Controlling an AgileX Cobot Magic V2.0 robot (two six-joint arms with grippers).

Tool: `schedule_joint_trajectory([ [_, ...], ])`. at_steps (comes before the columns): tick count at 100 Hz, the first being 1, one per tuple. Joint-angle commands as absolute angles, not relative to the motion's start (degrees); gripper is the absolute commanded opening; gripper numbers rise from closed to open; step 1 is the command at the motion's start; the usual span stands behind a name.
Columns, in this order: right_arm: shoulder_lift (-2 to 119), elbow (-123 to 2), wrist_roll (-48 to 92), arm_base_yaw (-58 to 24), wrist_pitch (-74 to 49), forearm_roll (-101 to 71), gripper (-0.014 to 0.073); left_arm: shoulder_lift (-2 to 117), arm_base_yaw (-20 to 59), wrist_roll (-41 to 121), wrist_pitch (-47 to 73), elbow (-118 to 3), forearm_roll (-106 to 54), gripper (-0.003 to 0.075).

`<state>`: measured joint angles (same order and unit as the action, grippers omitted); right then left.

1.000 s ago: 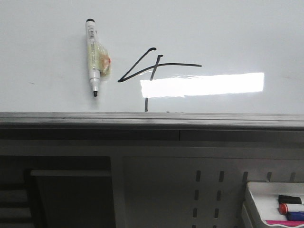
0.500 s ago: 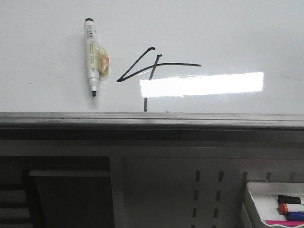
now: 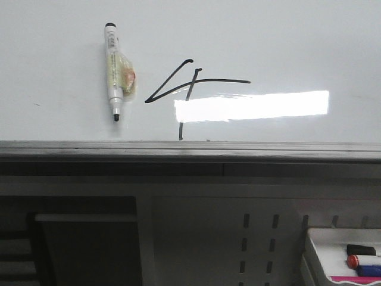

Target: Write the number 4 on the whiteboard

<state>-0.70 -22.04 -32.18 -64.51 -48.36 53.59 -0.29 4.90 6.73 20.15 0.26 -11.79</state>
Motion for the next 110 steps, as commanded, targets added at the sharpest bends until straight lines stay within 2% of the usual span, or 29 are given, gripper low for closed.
schedule_joint_trajectory([
  [1, -0.5, -21.3, -32.0, -63.4, -44.1, 57.6, -0.0045, -1.7, 4.6, 6.2, 18.3, 2.2, -12.9, -0.002],
  [16, 0.4, -19.2, -32.0, -55.4, -31.2, 54.2, -0.0045, -1.7, 4.6, 6.2, 18.3, 2.2, -12.9, -0.002],
  [33, 2.0, -17.1, -31.4, -38.7, -24.0, 42.8, -0.0045, -1.7, 4.6, 6.2, 18.3, 2.2, -12.9, -0.002],
  [56, 2.0, -8.2, -20.9, -14.6, -18.1, 18.3, -0.0045, -1.7, 4.6, 6.2, 18.3, 2.2, -12.9, -0.002],
  [70, 2.0, 0.0, -9.3, -3.6, -10.9, 6.9, -0.0045, -1.7, 4.6, 6.2, 18.3, 2.2, -12.9, -0.002],
  [75, 1.8, 2.3, -7.2, -1.5, -9.9, 5.3, -0.0045, -1.7, 4.6, 6.2, 18.3, 2.2, -12.9, -0.002],
  [82, 1.1, 2.0, -7.0, 0.0, -15.5, 5.7, -0.0045, -1.7, 4.6, 6.2, 18.3, 2.2, -12.9, -0.002],
  [110, -1.5, 2.0, -7.0, 0.2, -17.3, 7.9, -0.0045, -1.7, 4.6, 6.2, 18.3, 2.2, -12.9, -0.002],
])
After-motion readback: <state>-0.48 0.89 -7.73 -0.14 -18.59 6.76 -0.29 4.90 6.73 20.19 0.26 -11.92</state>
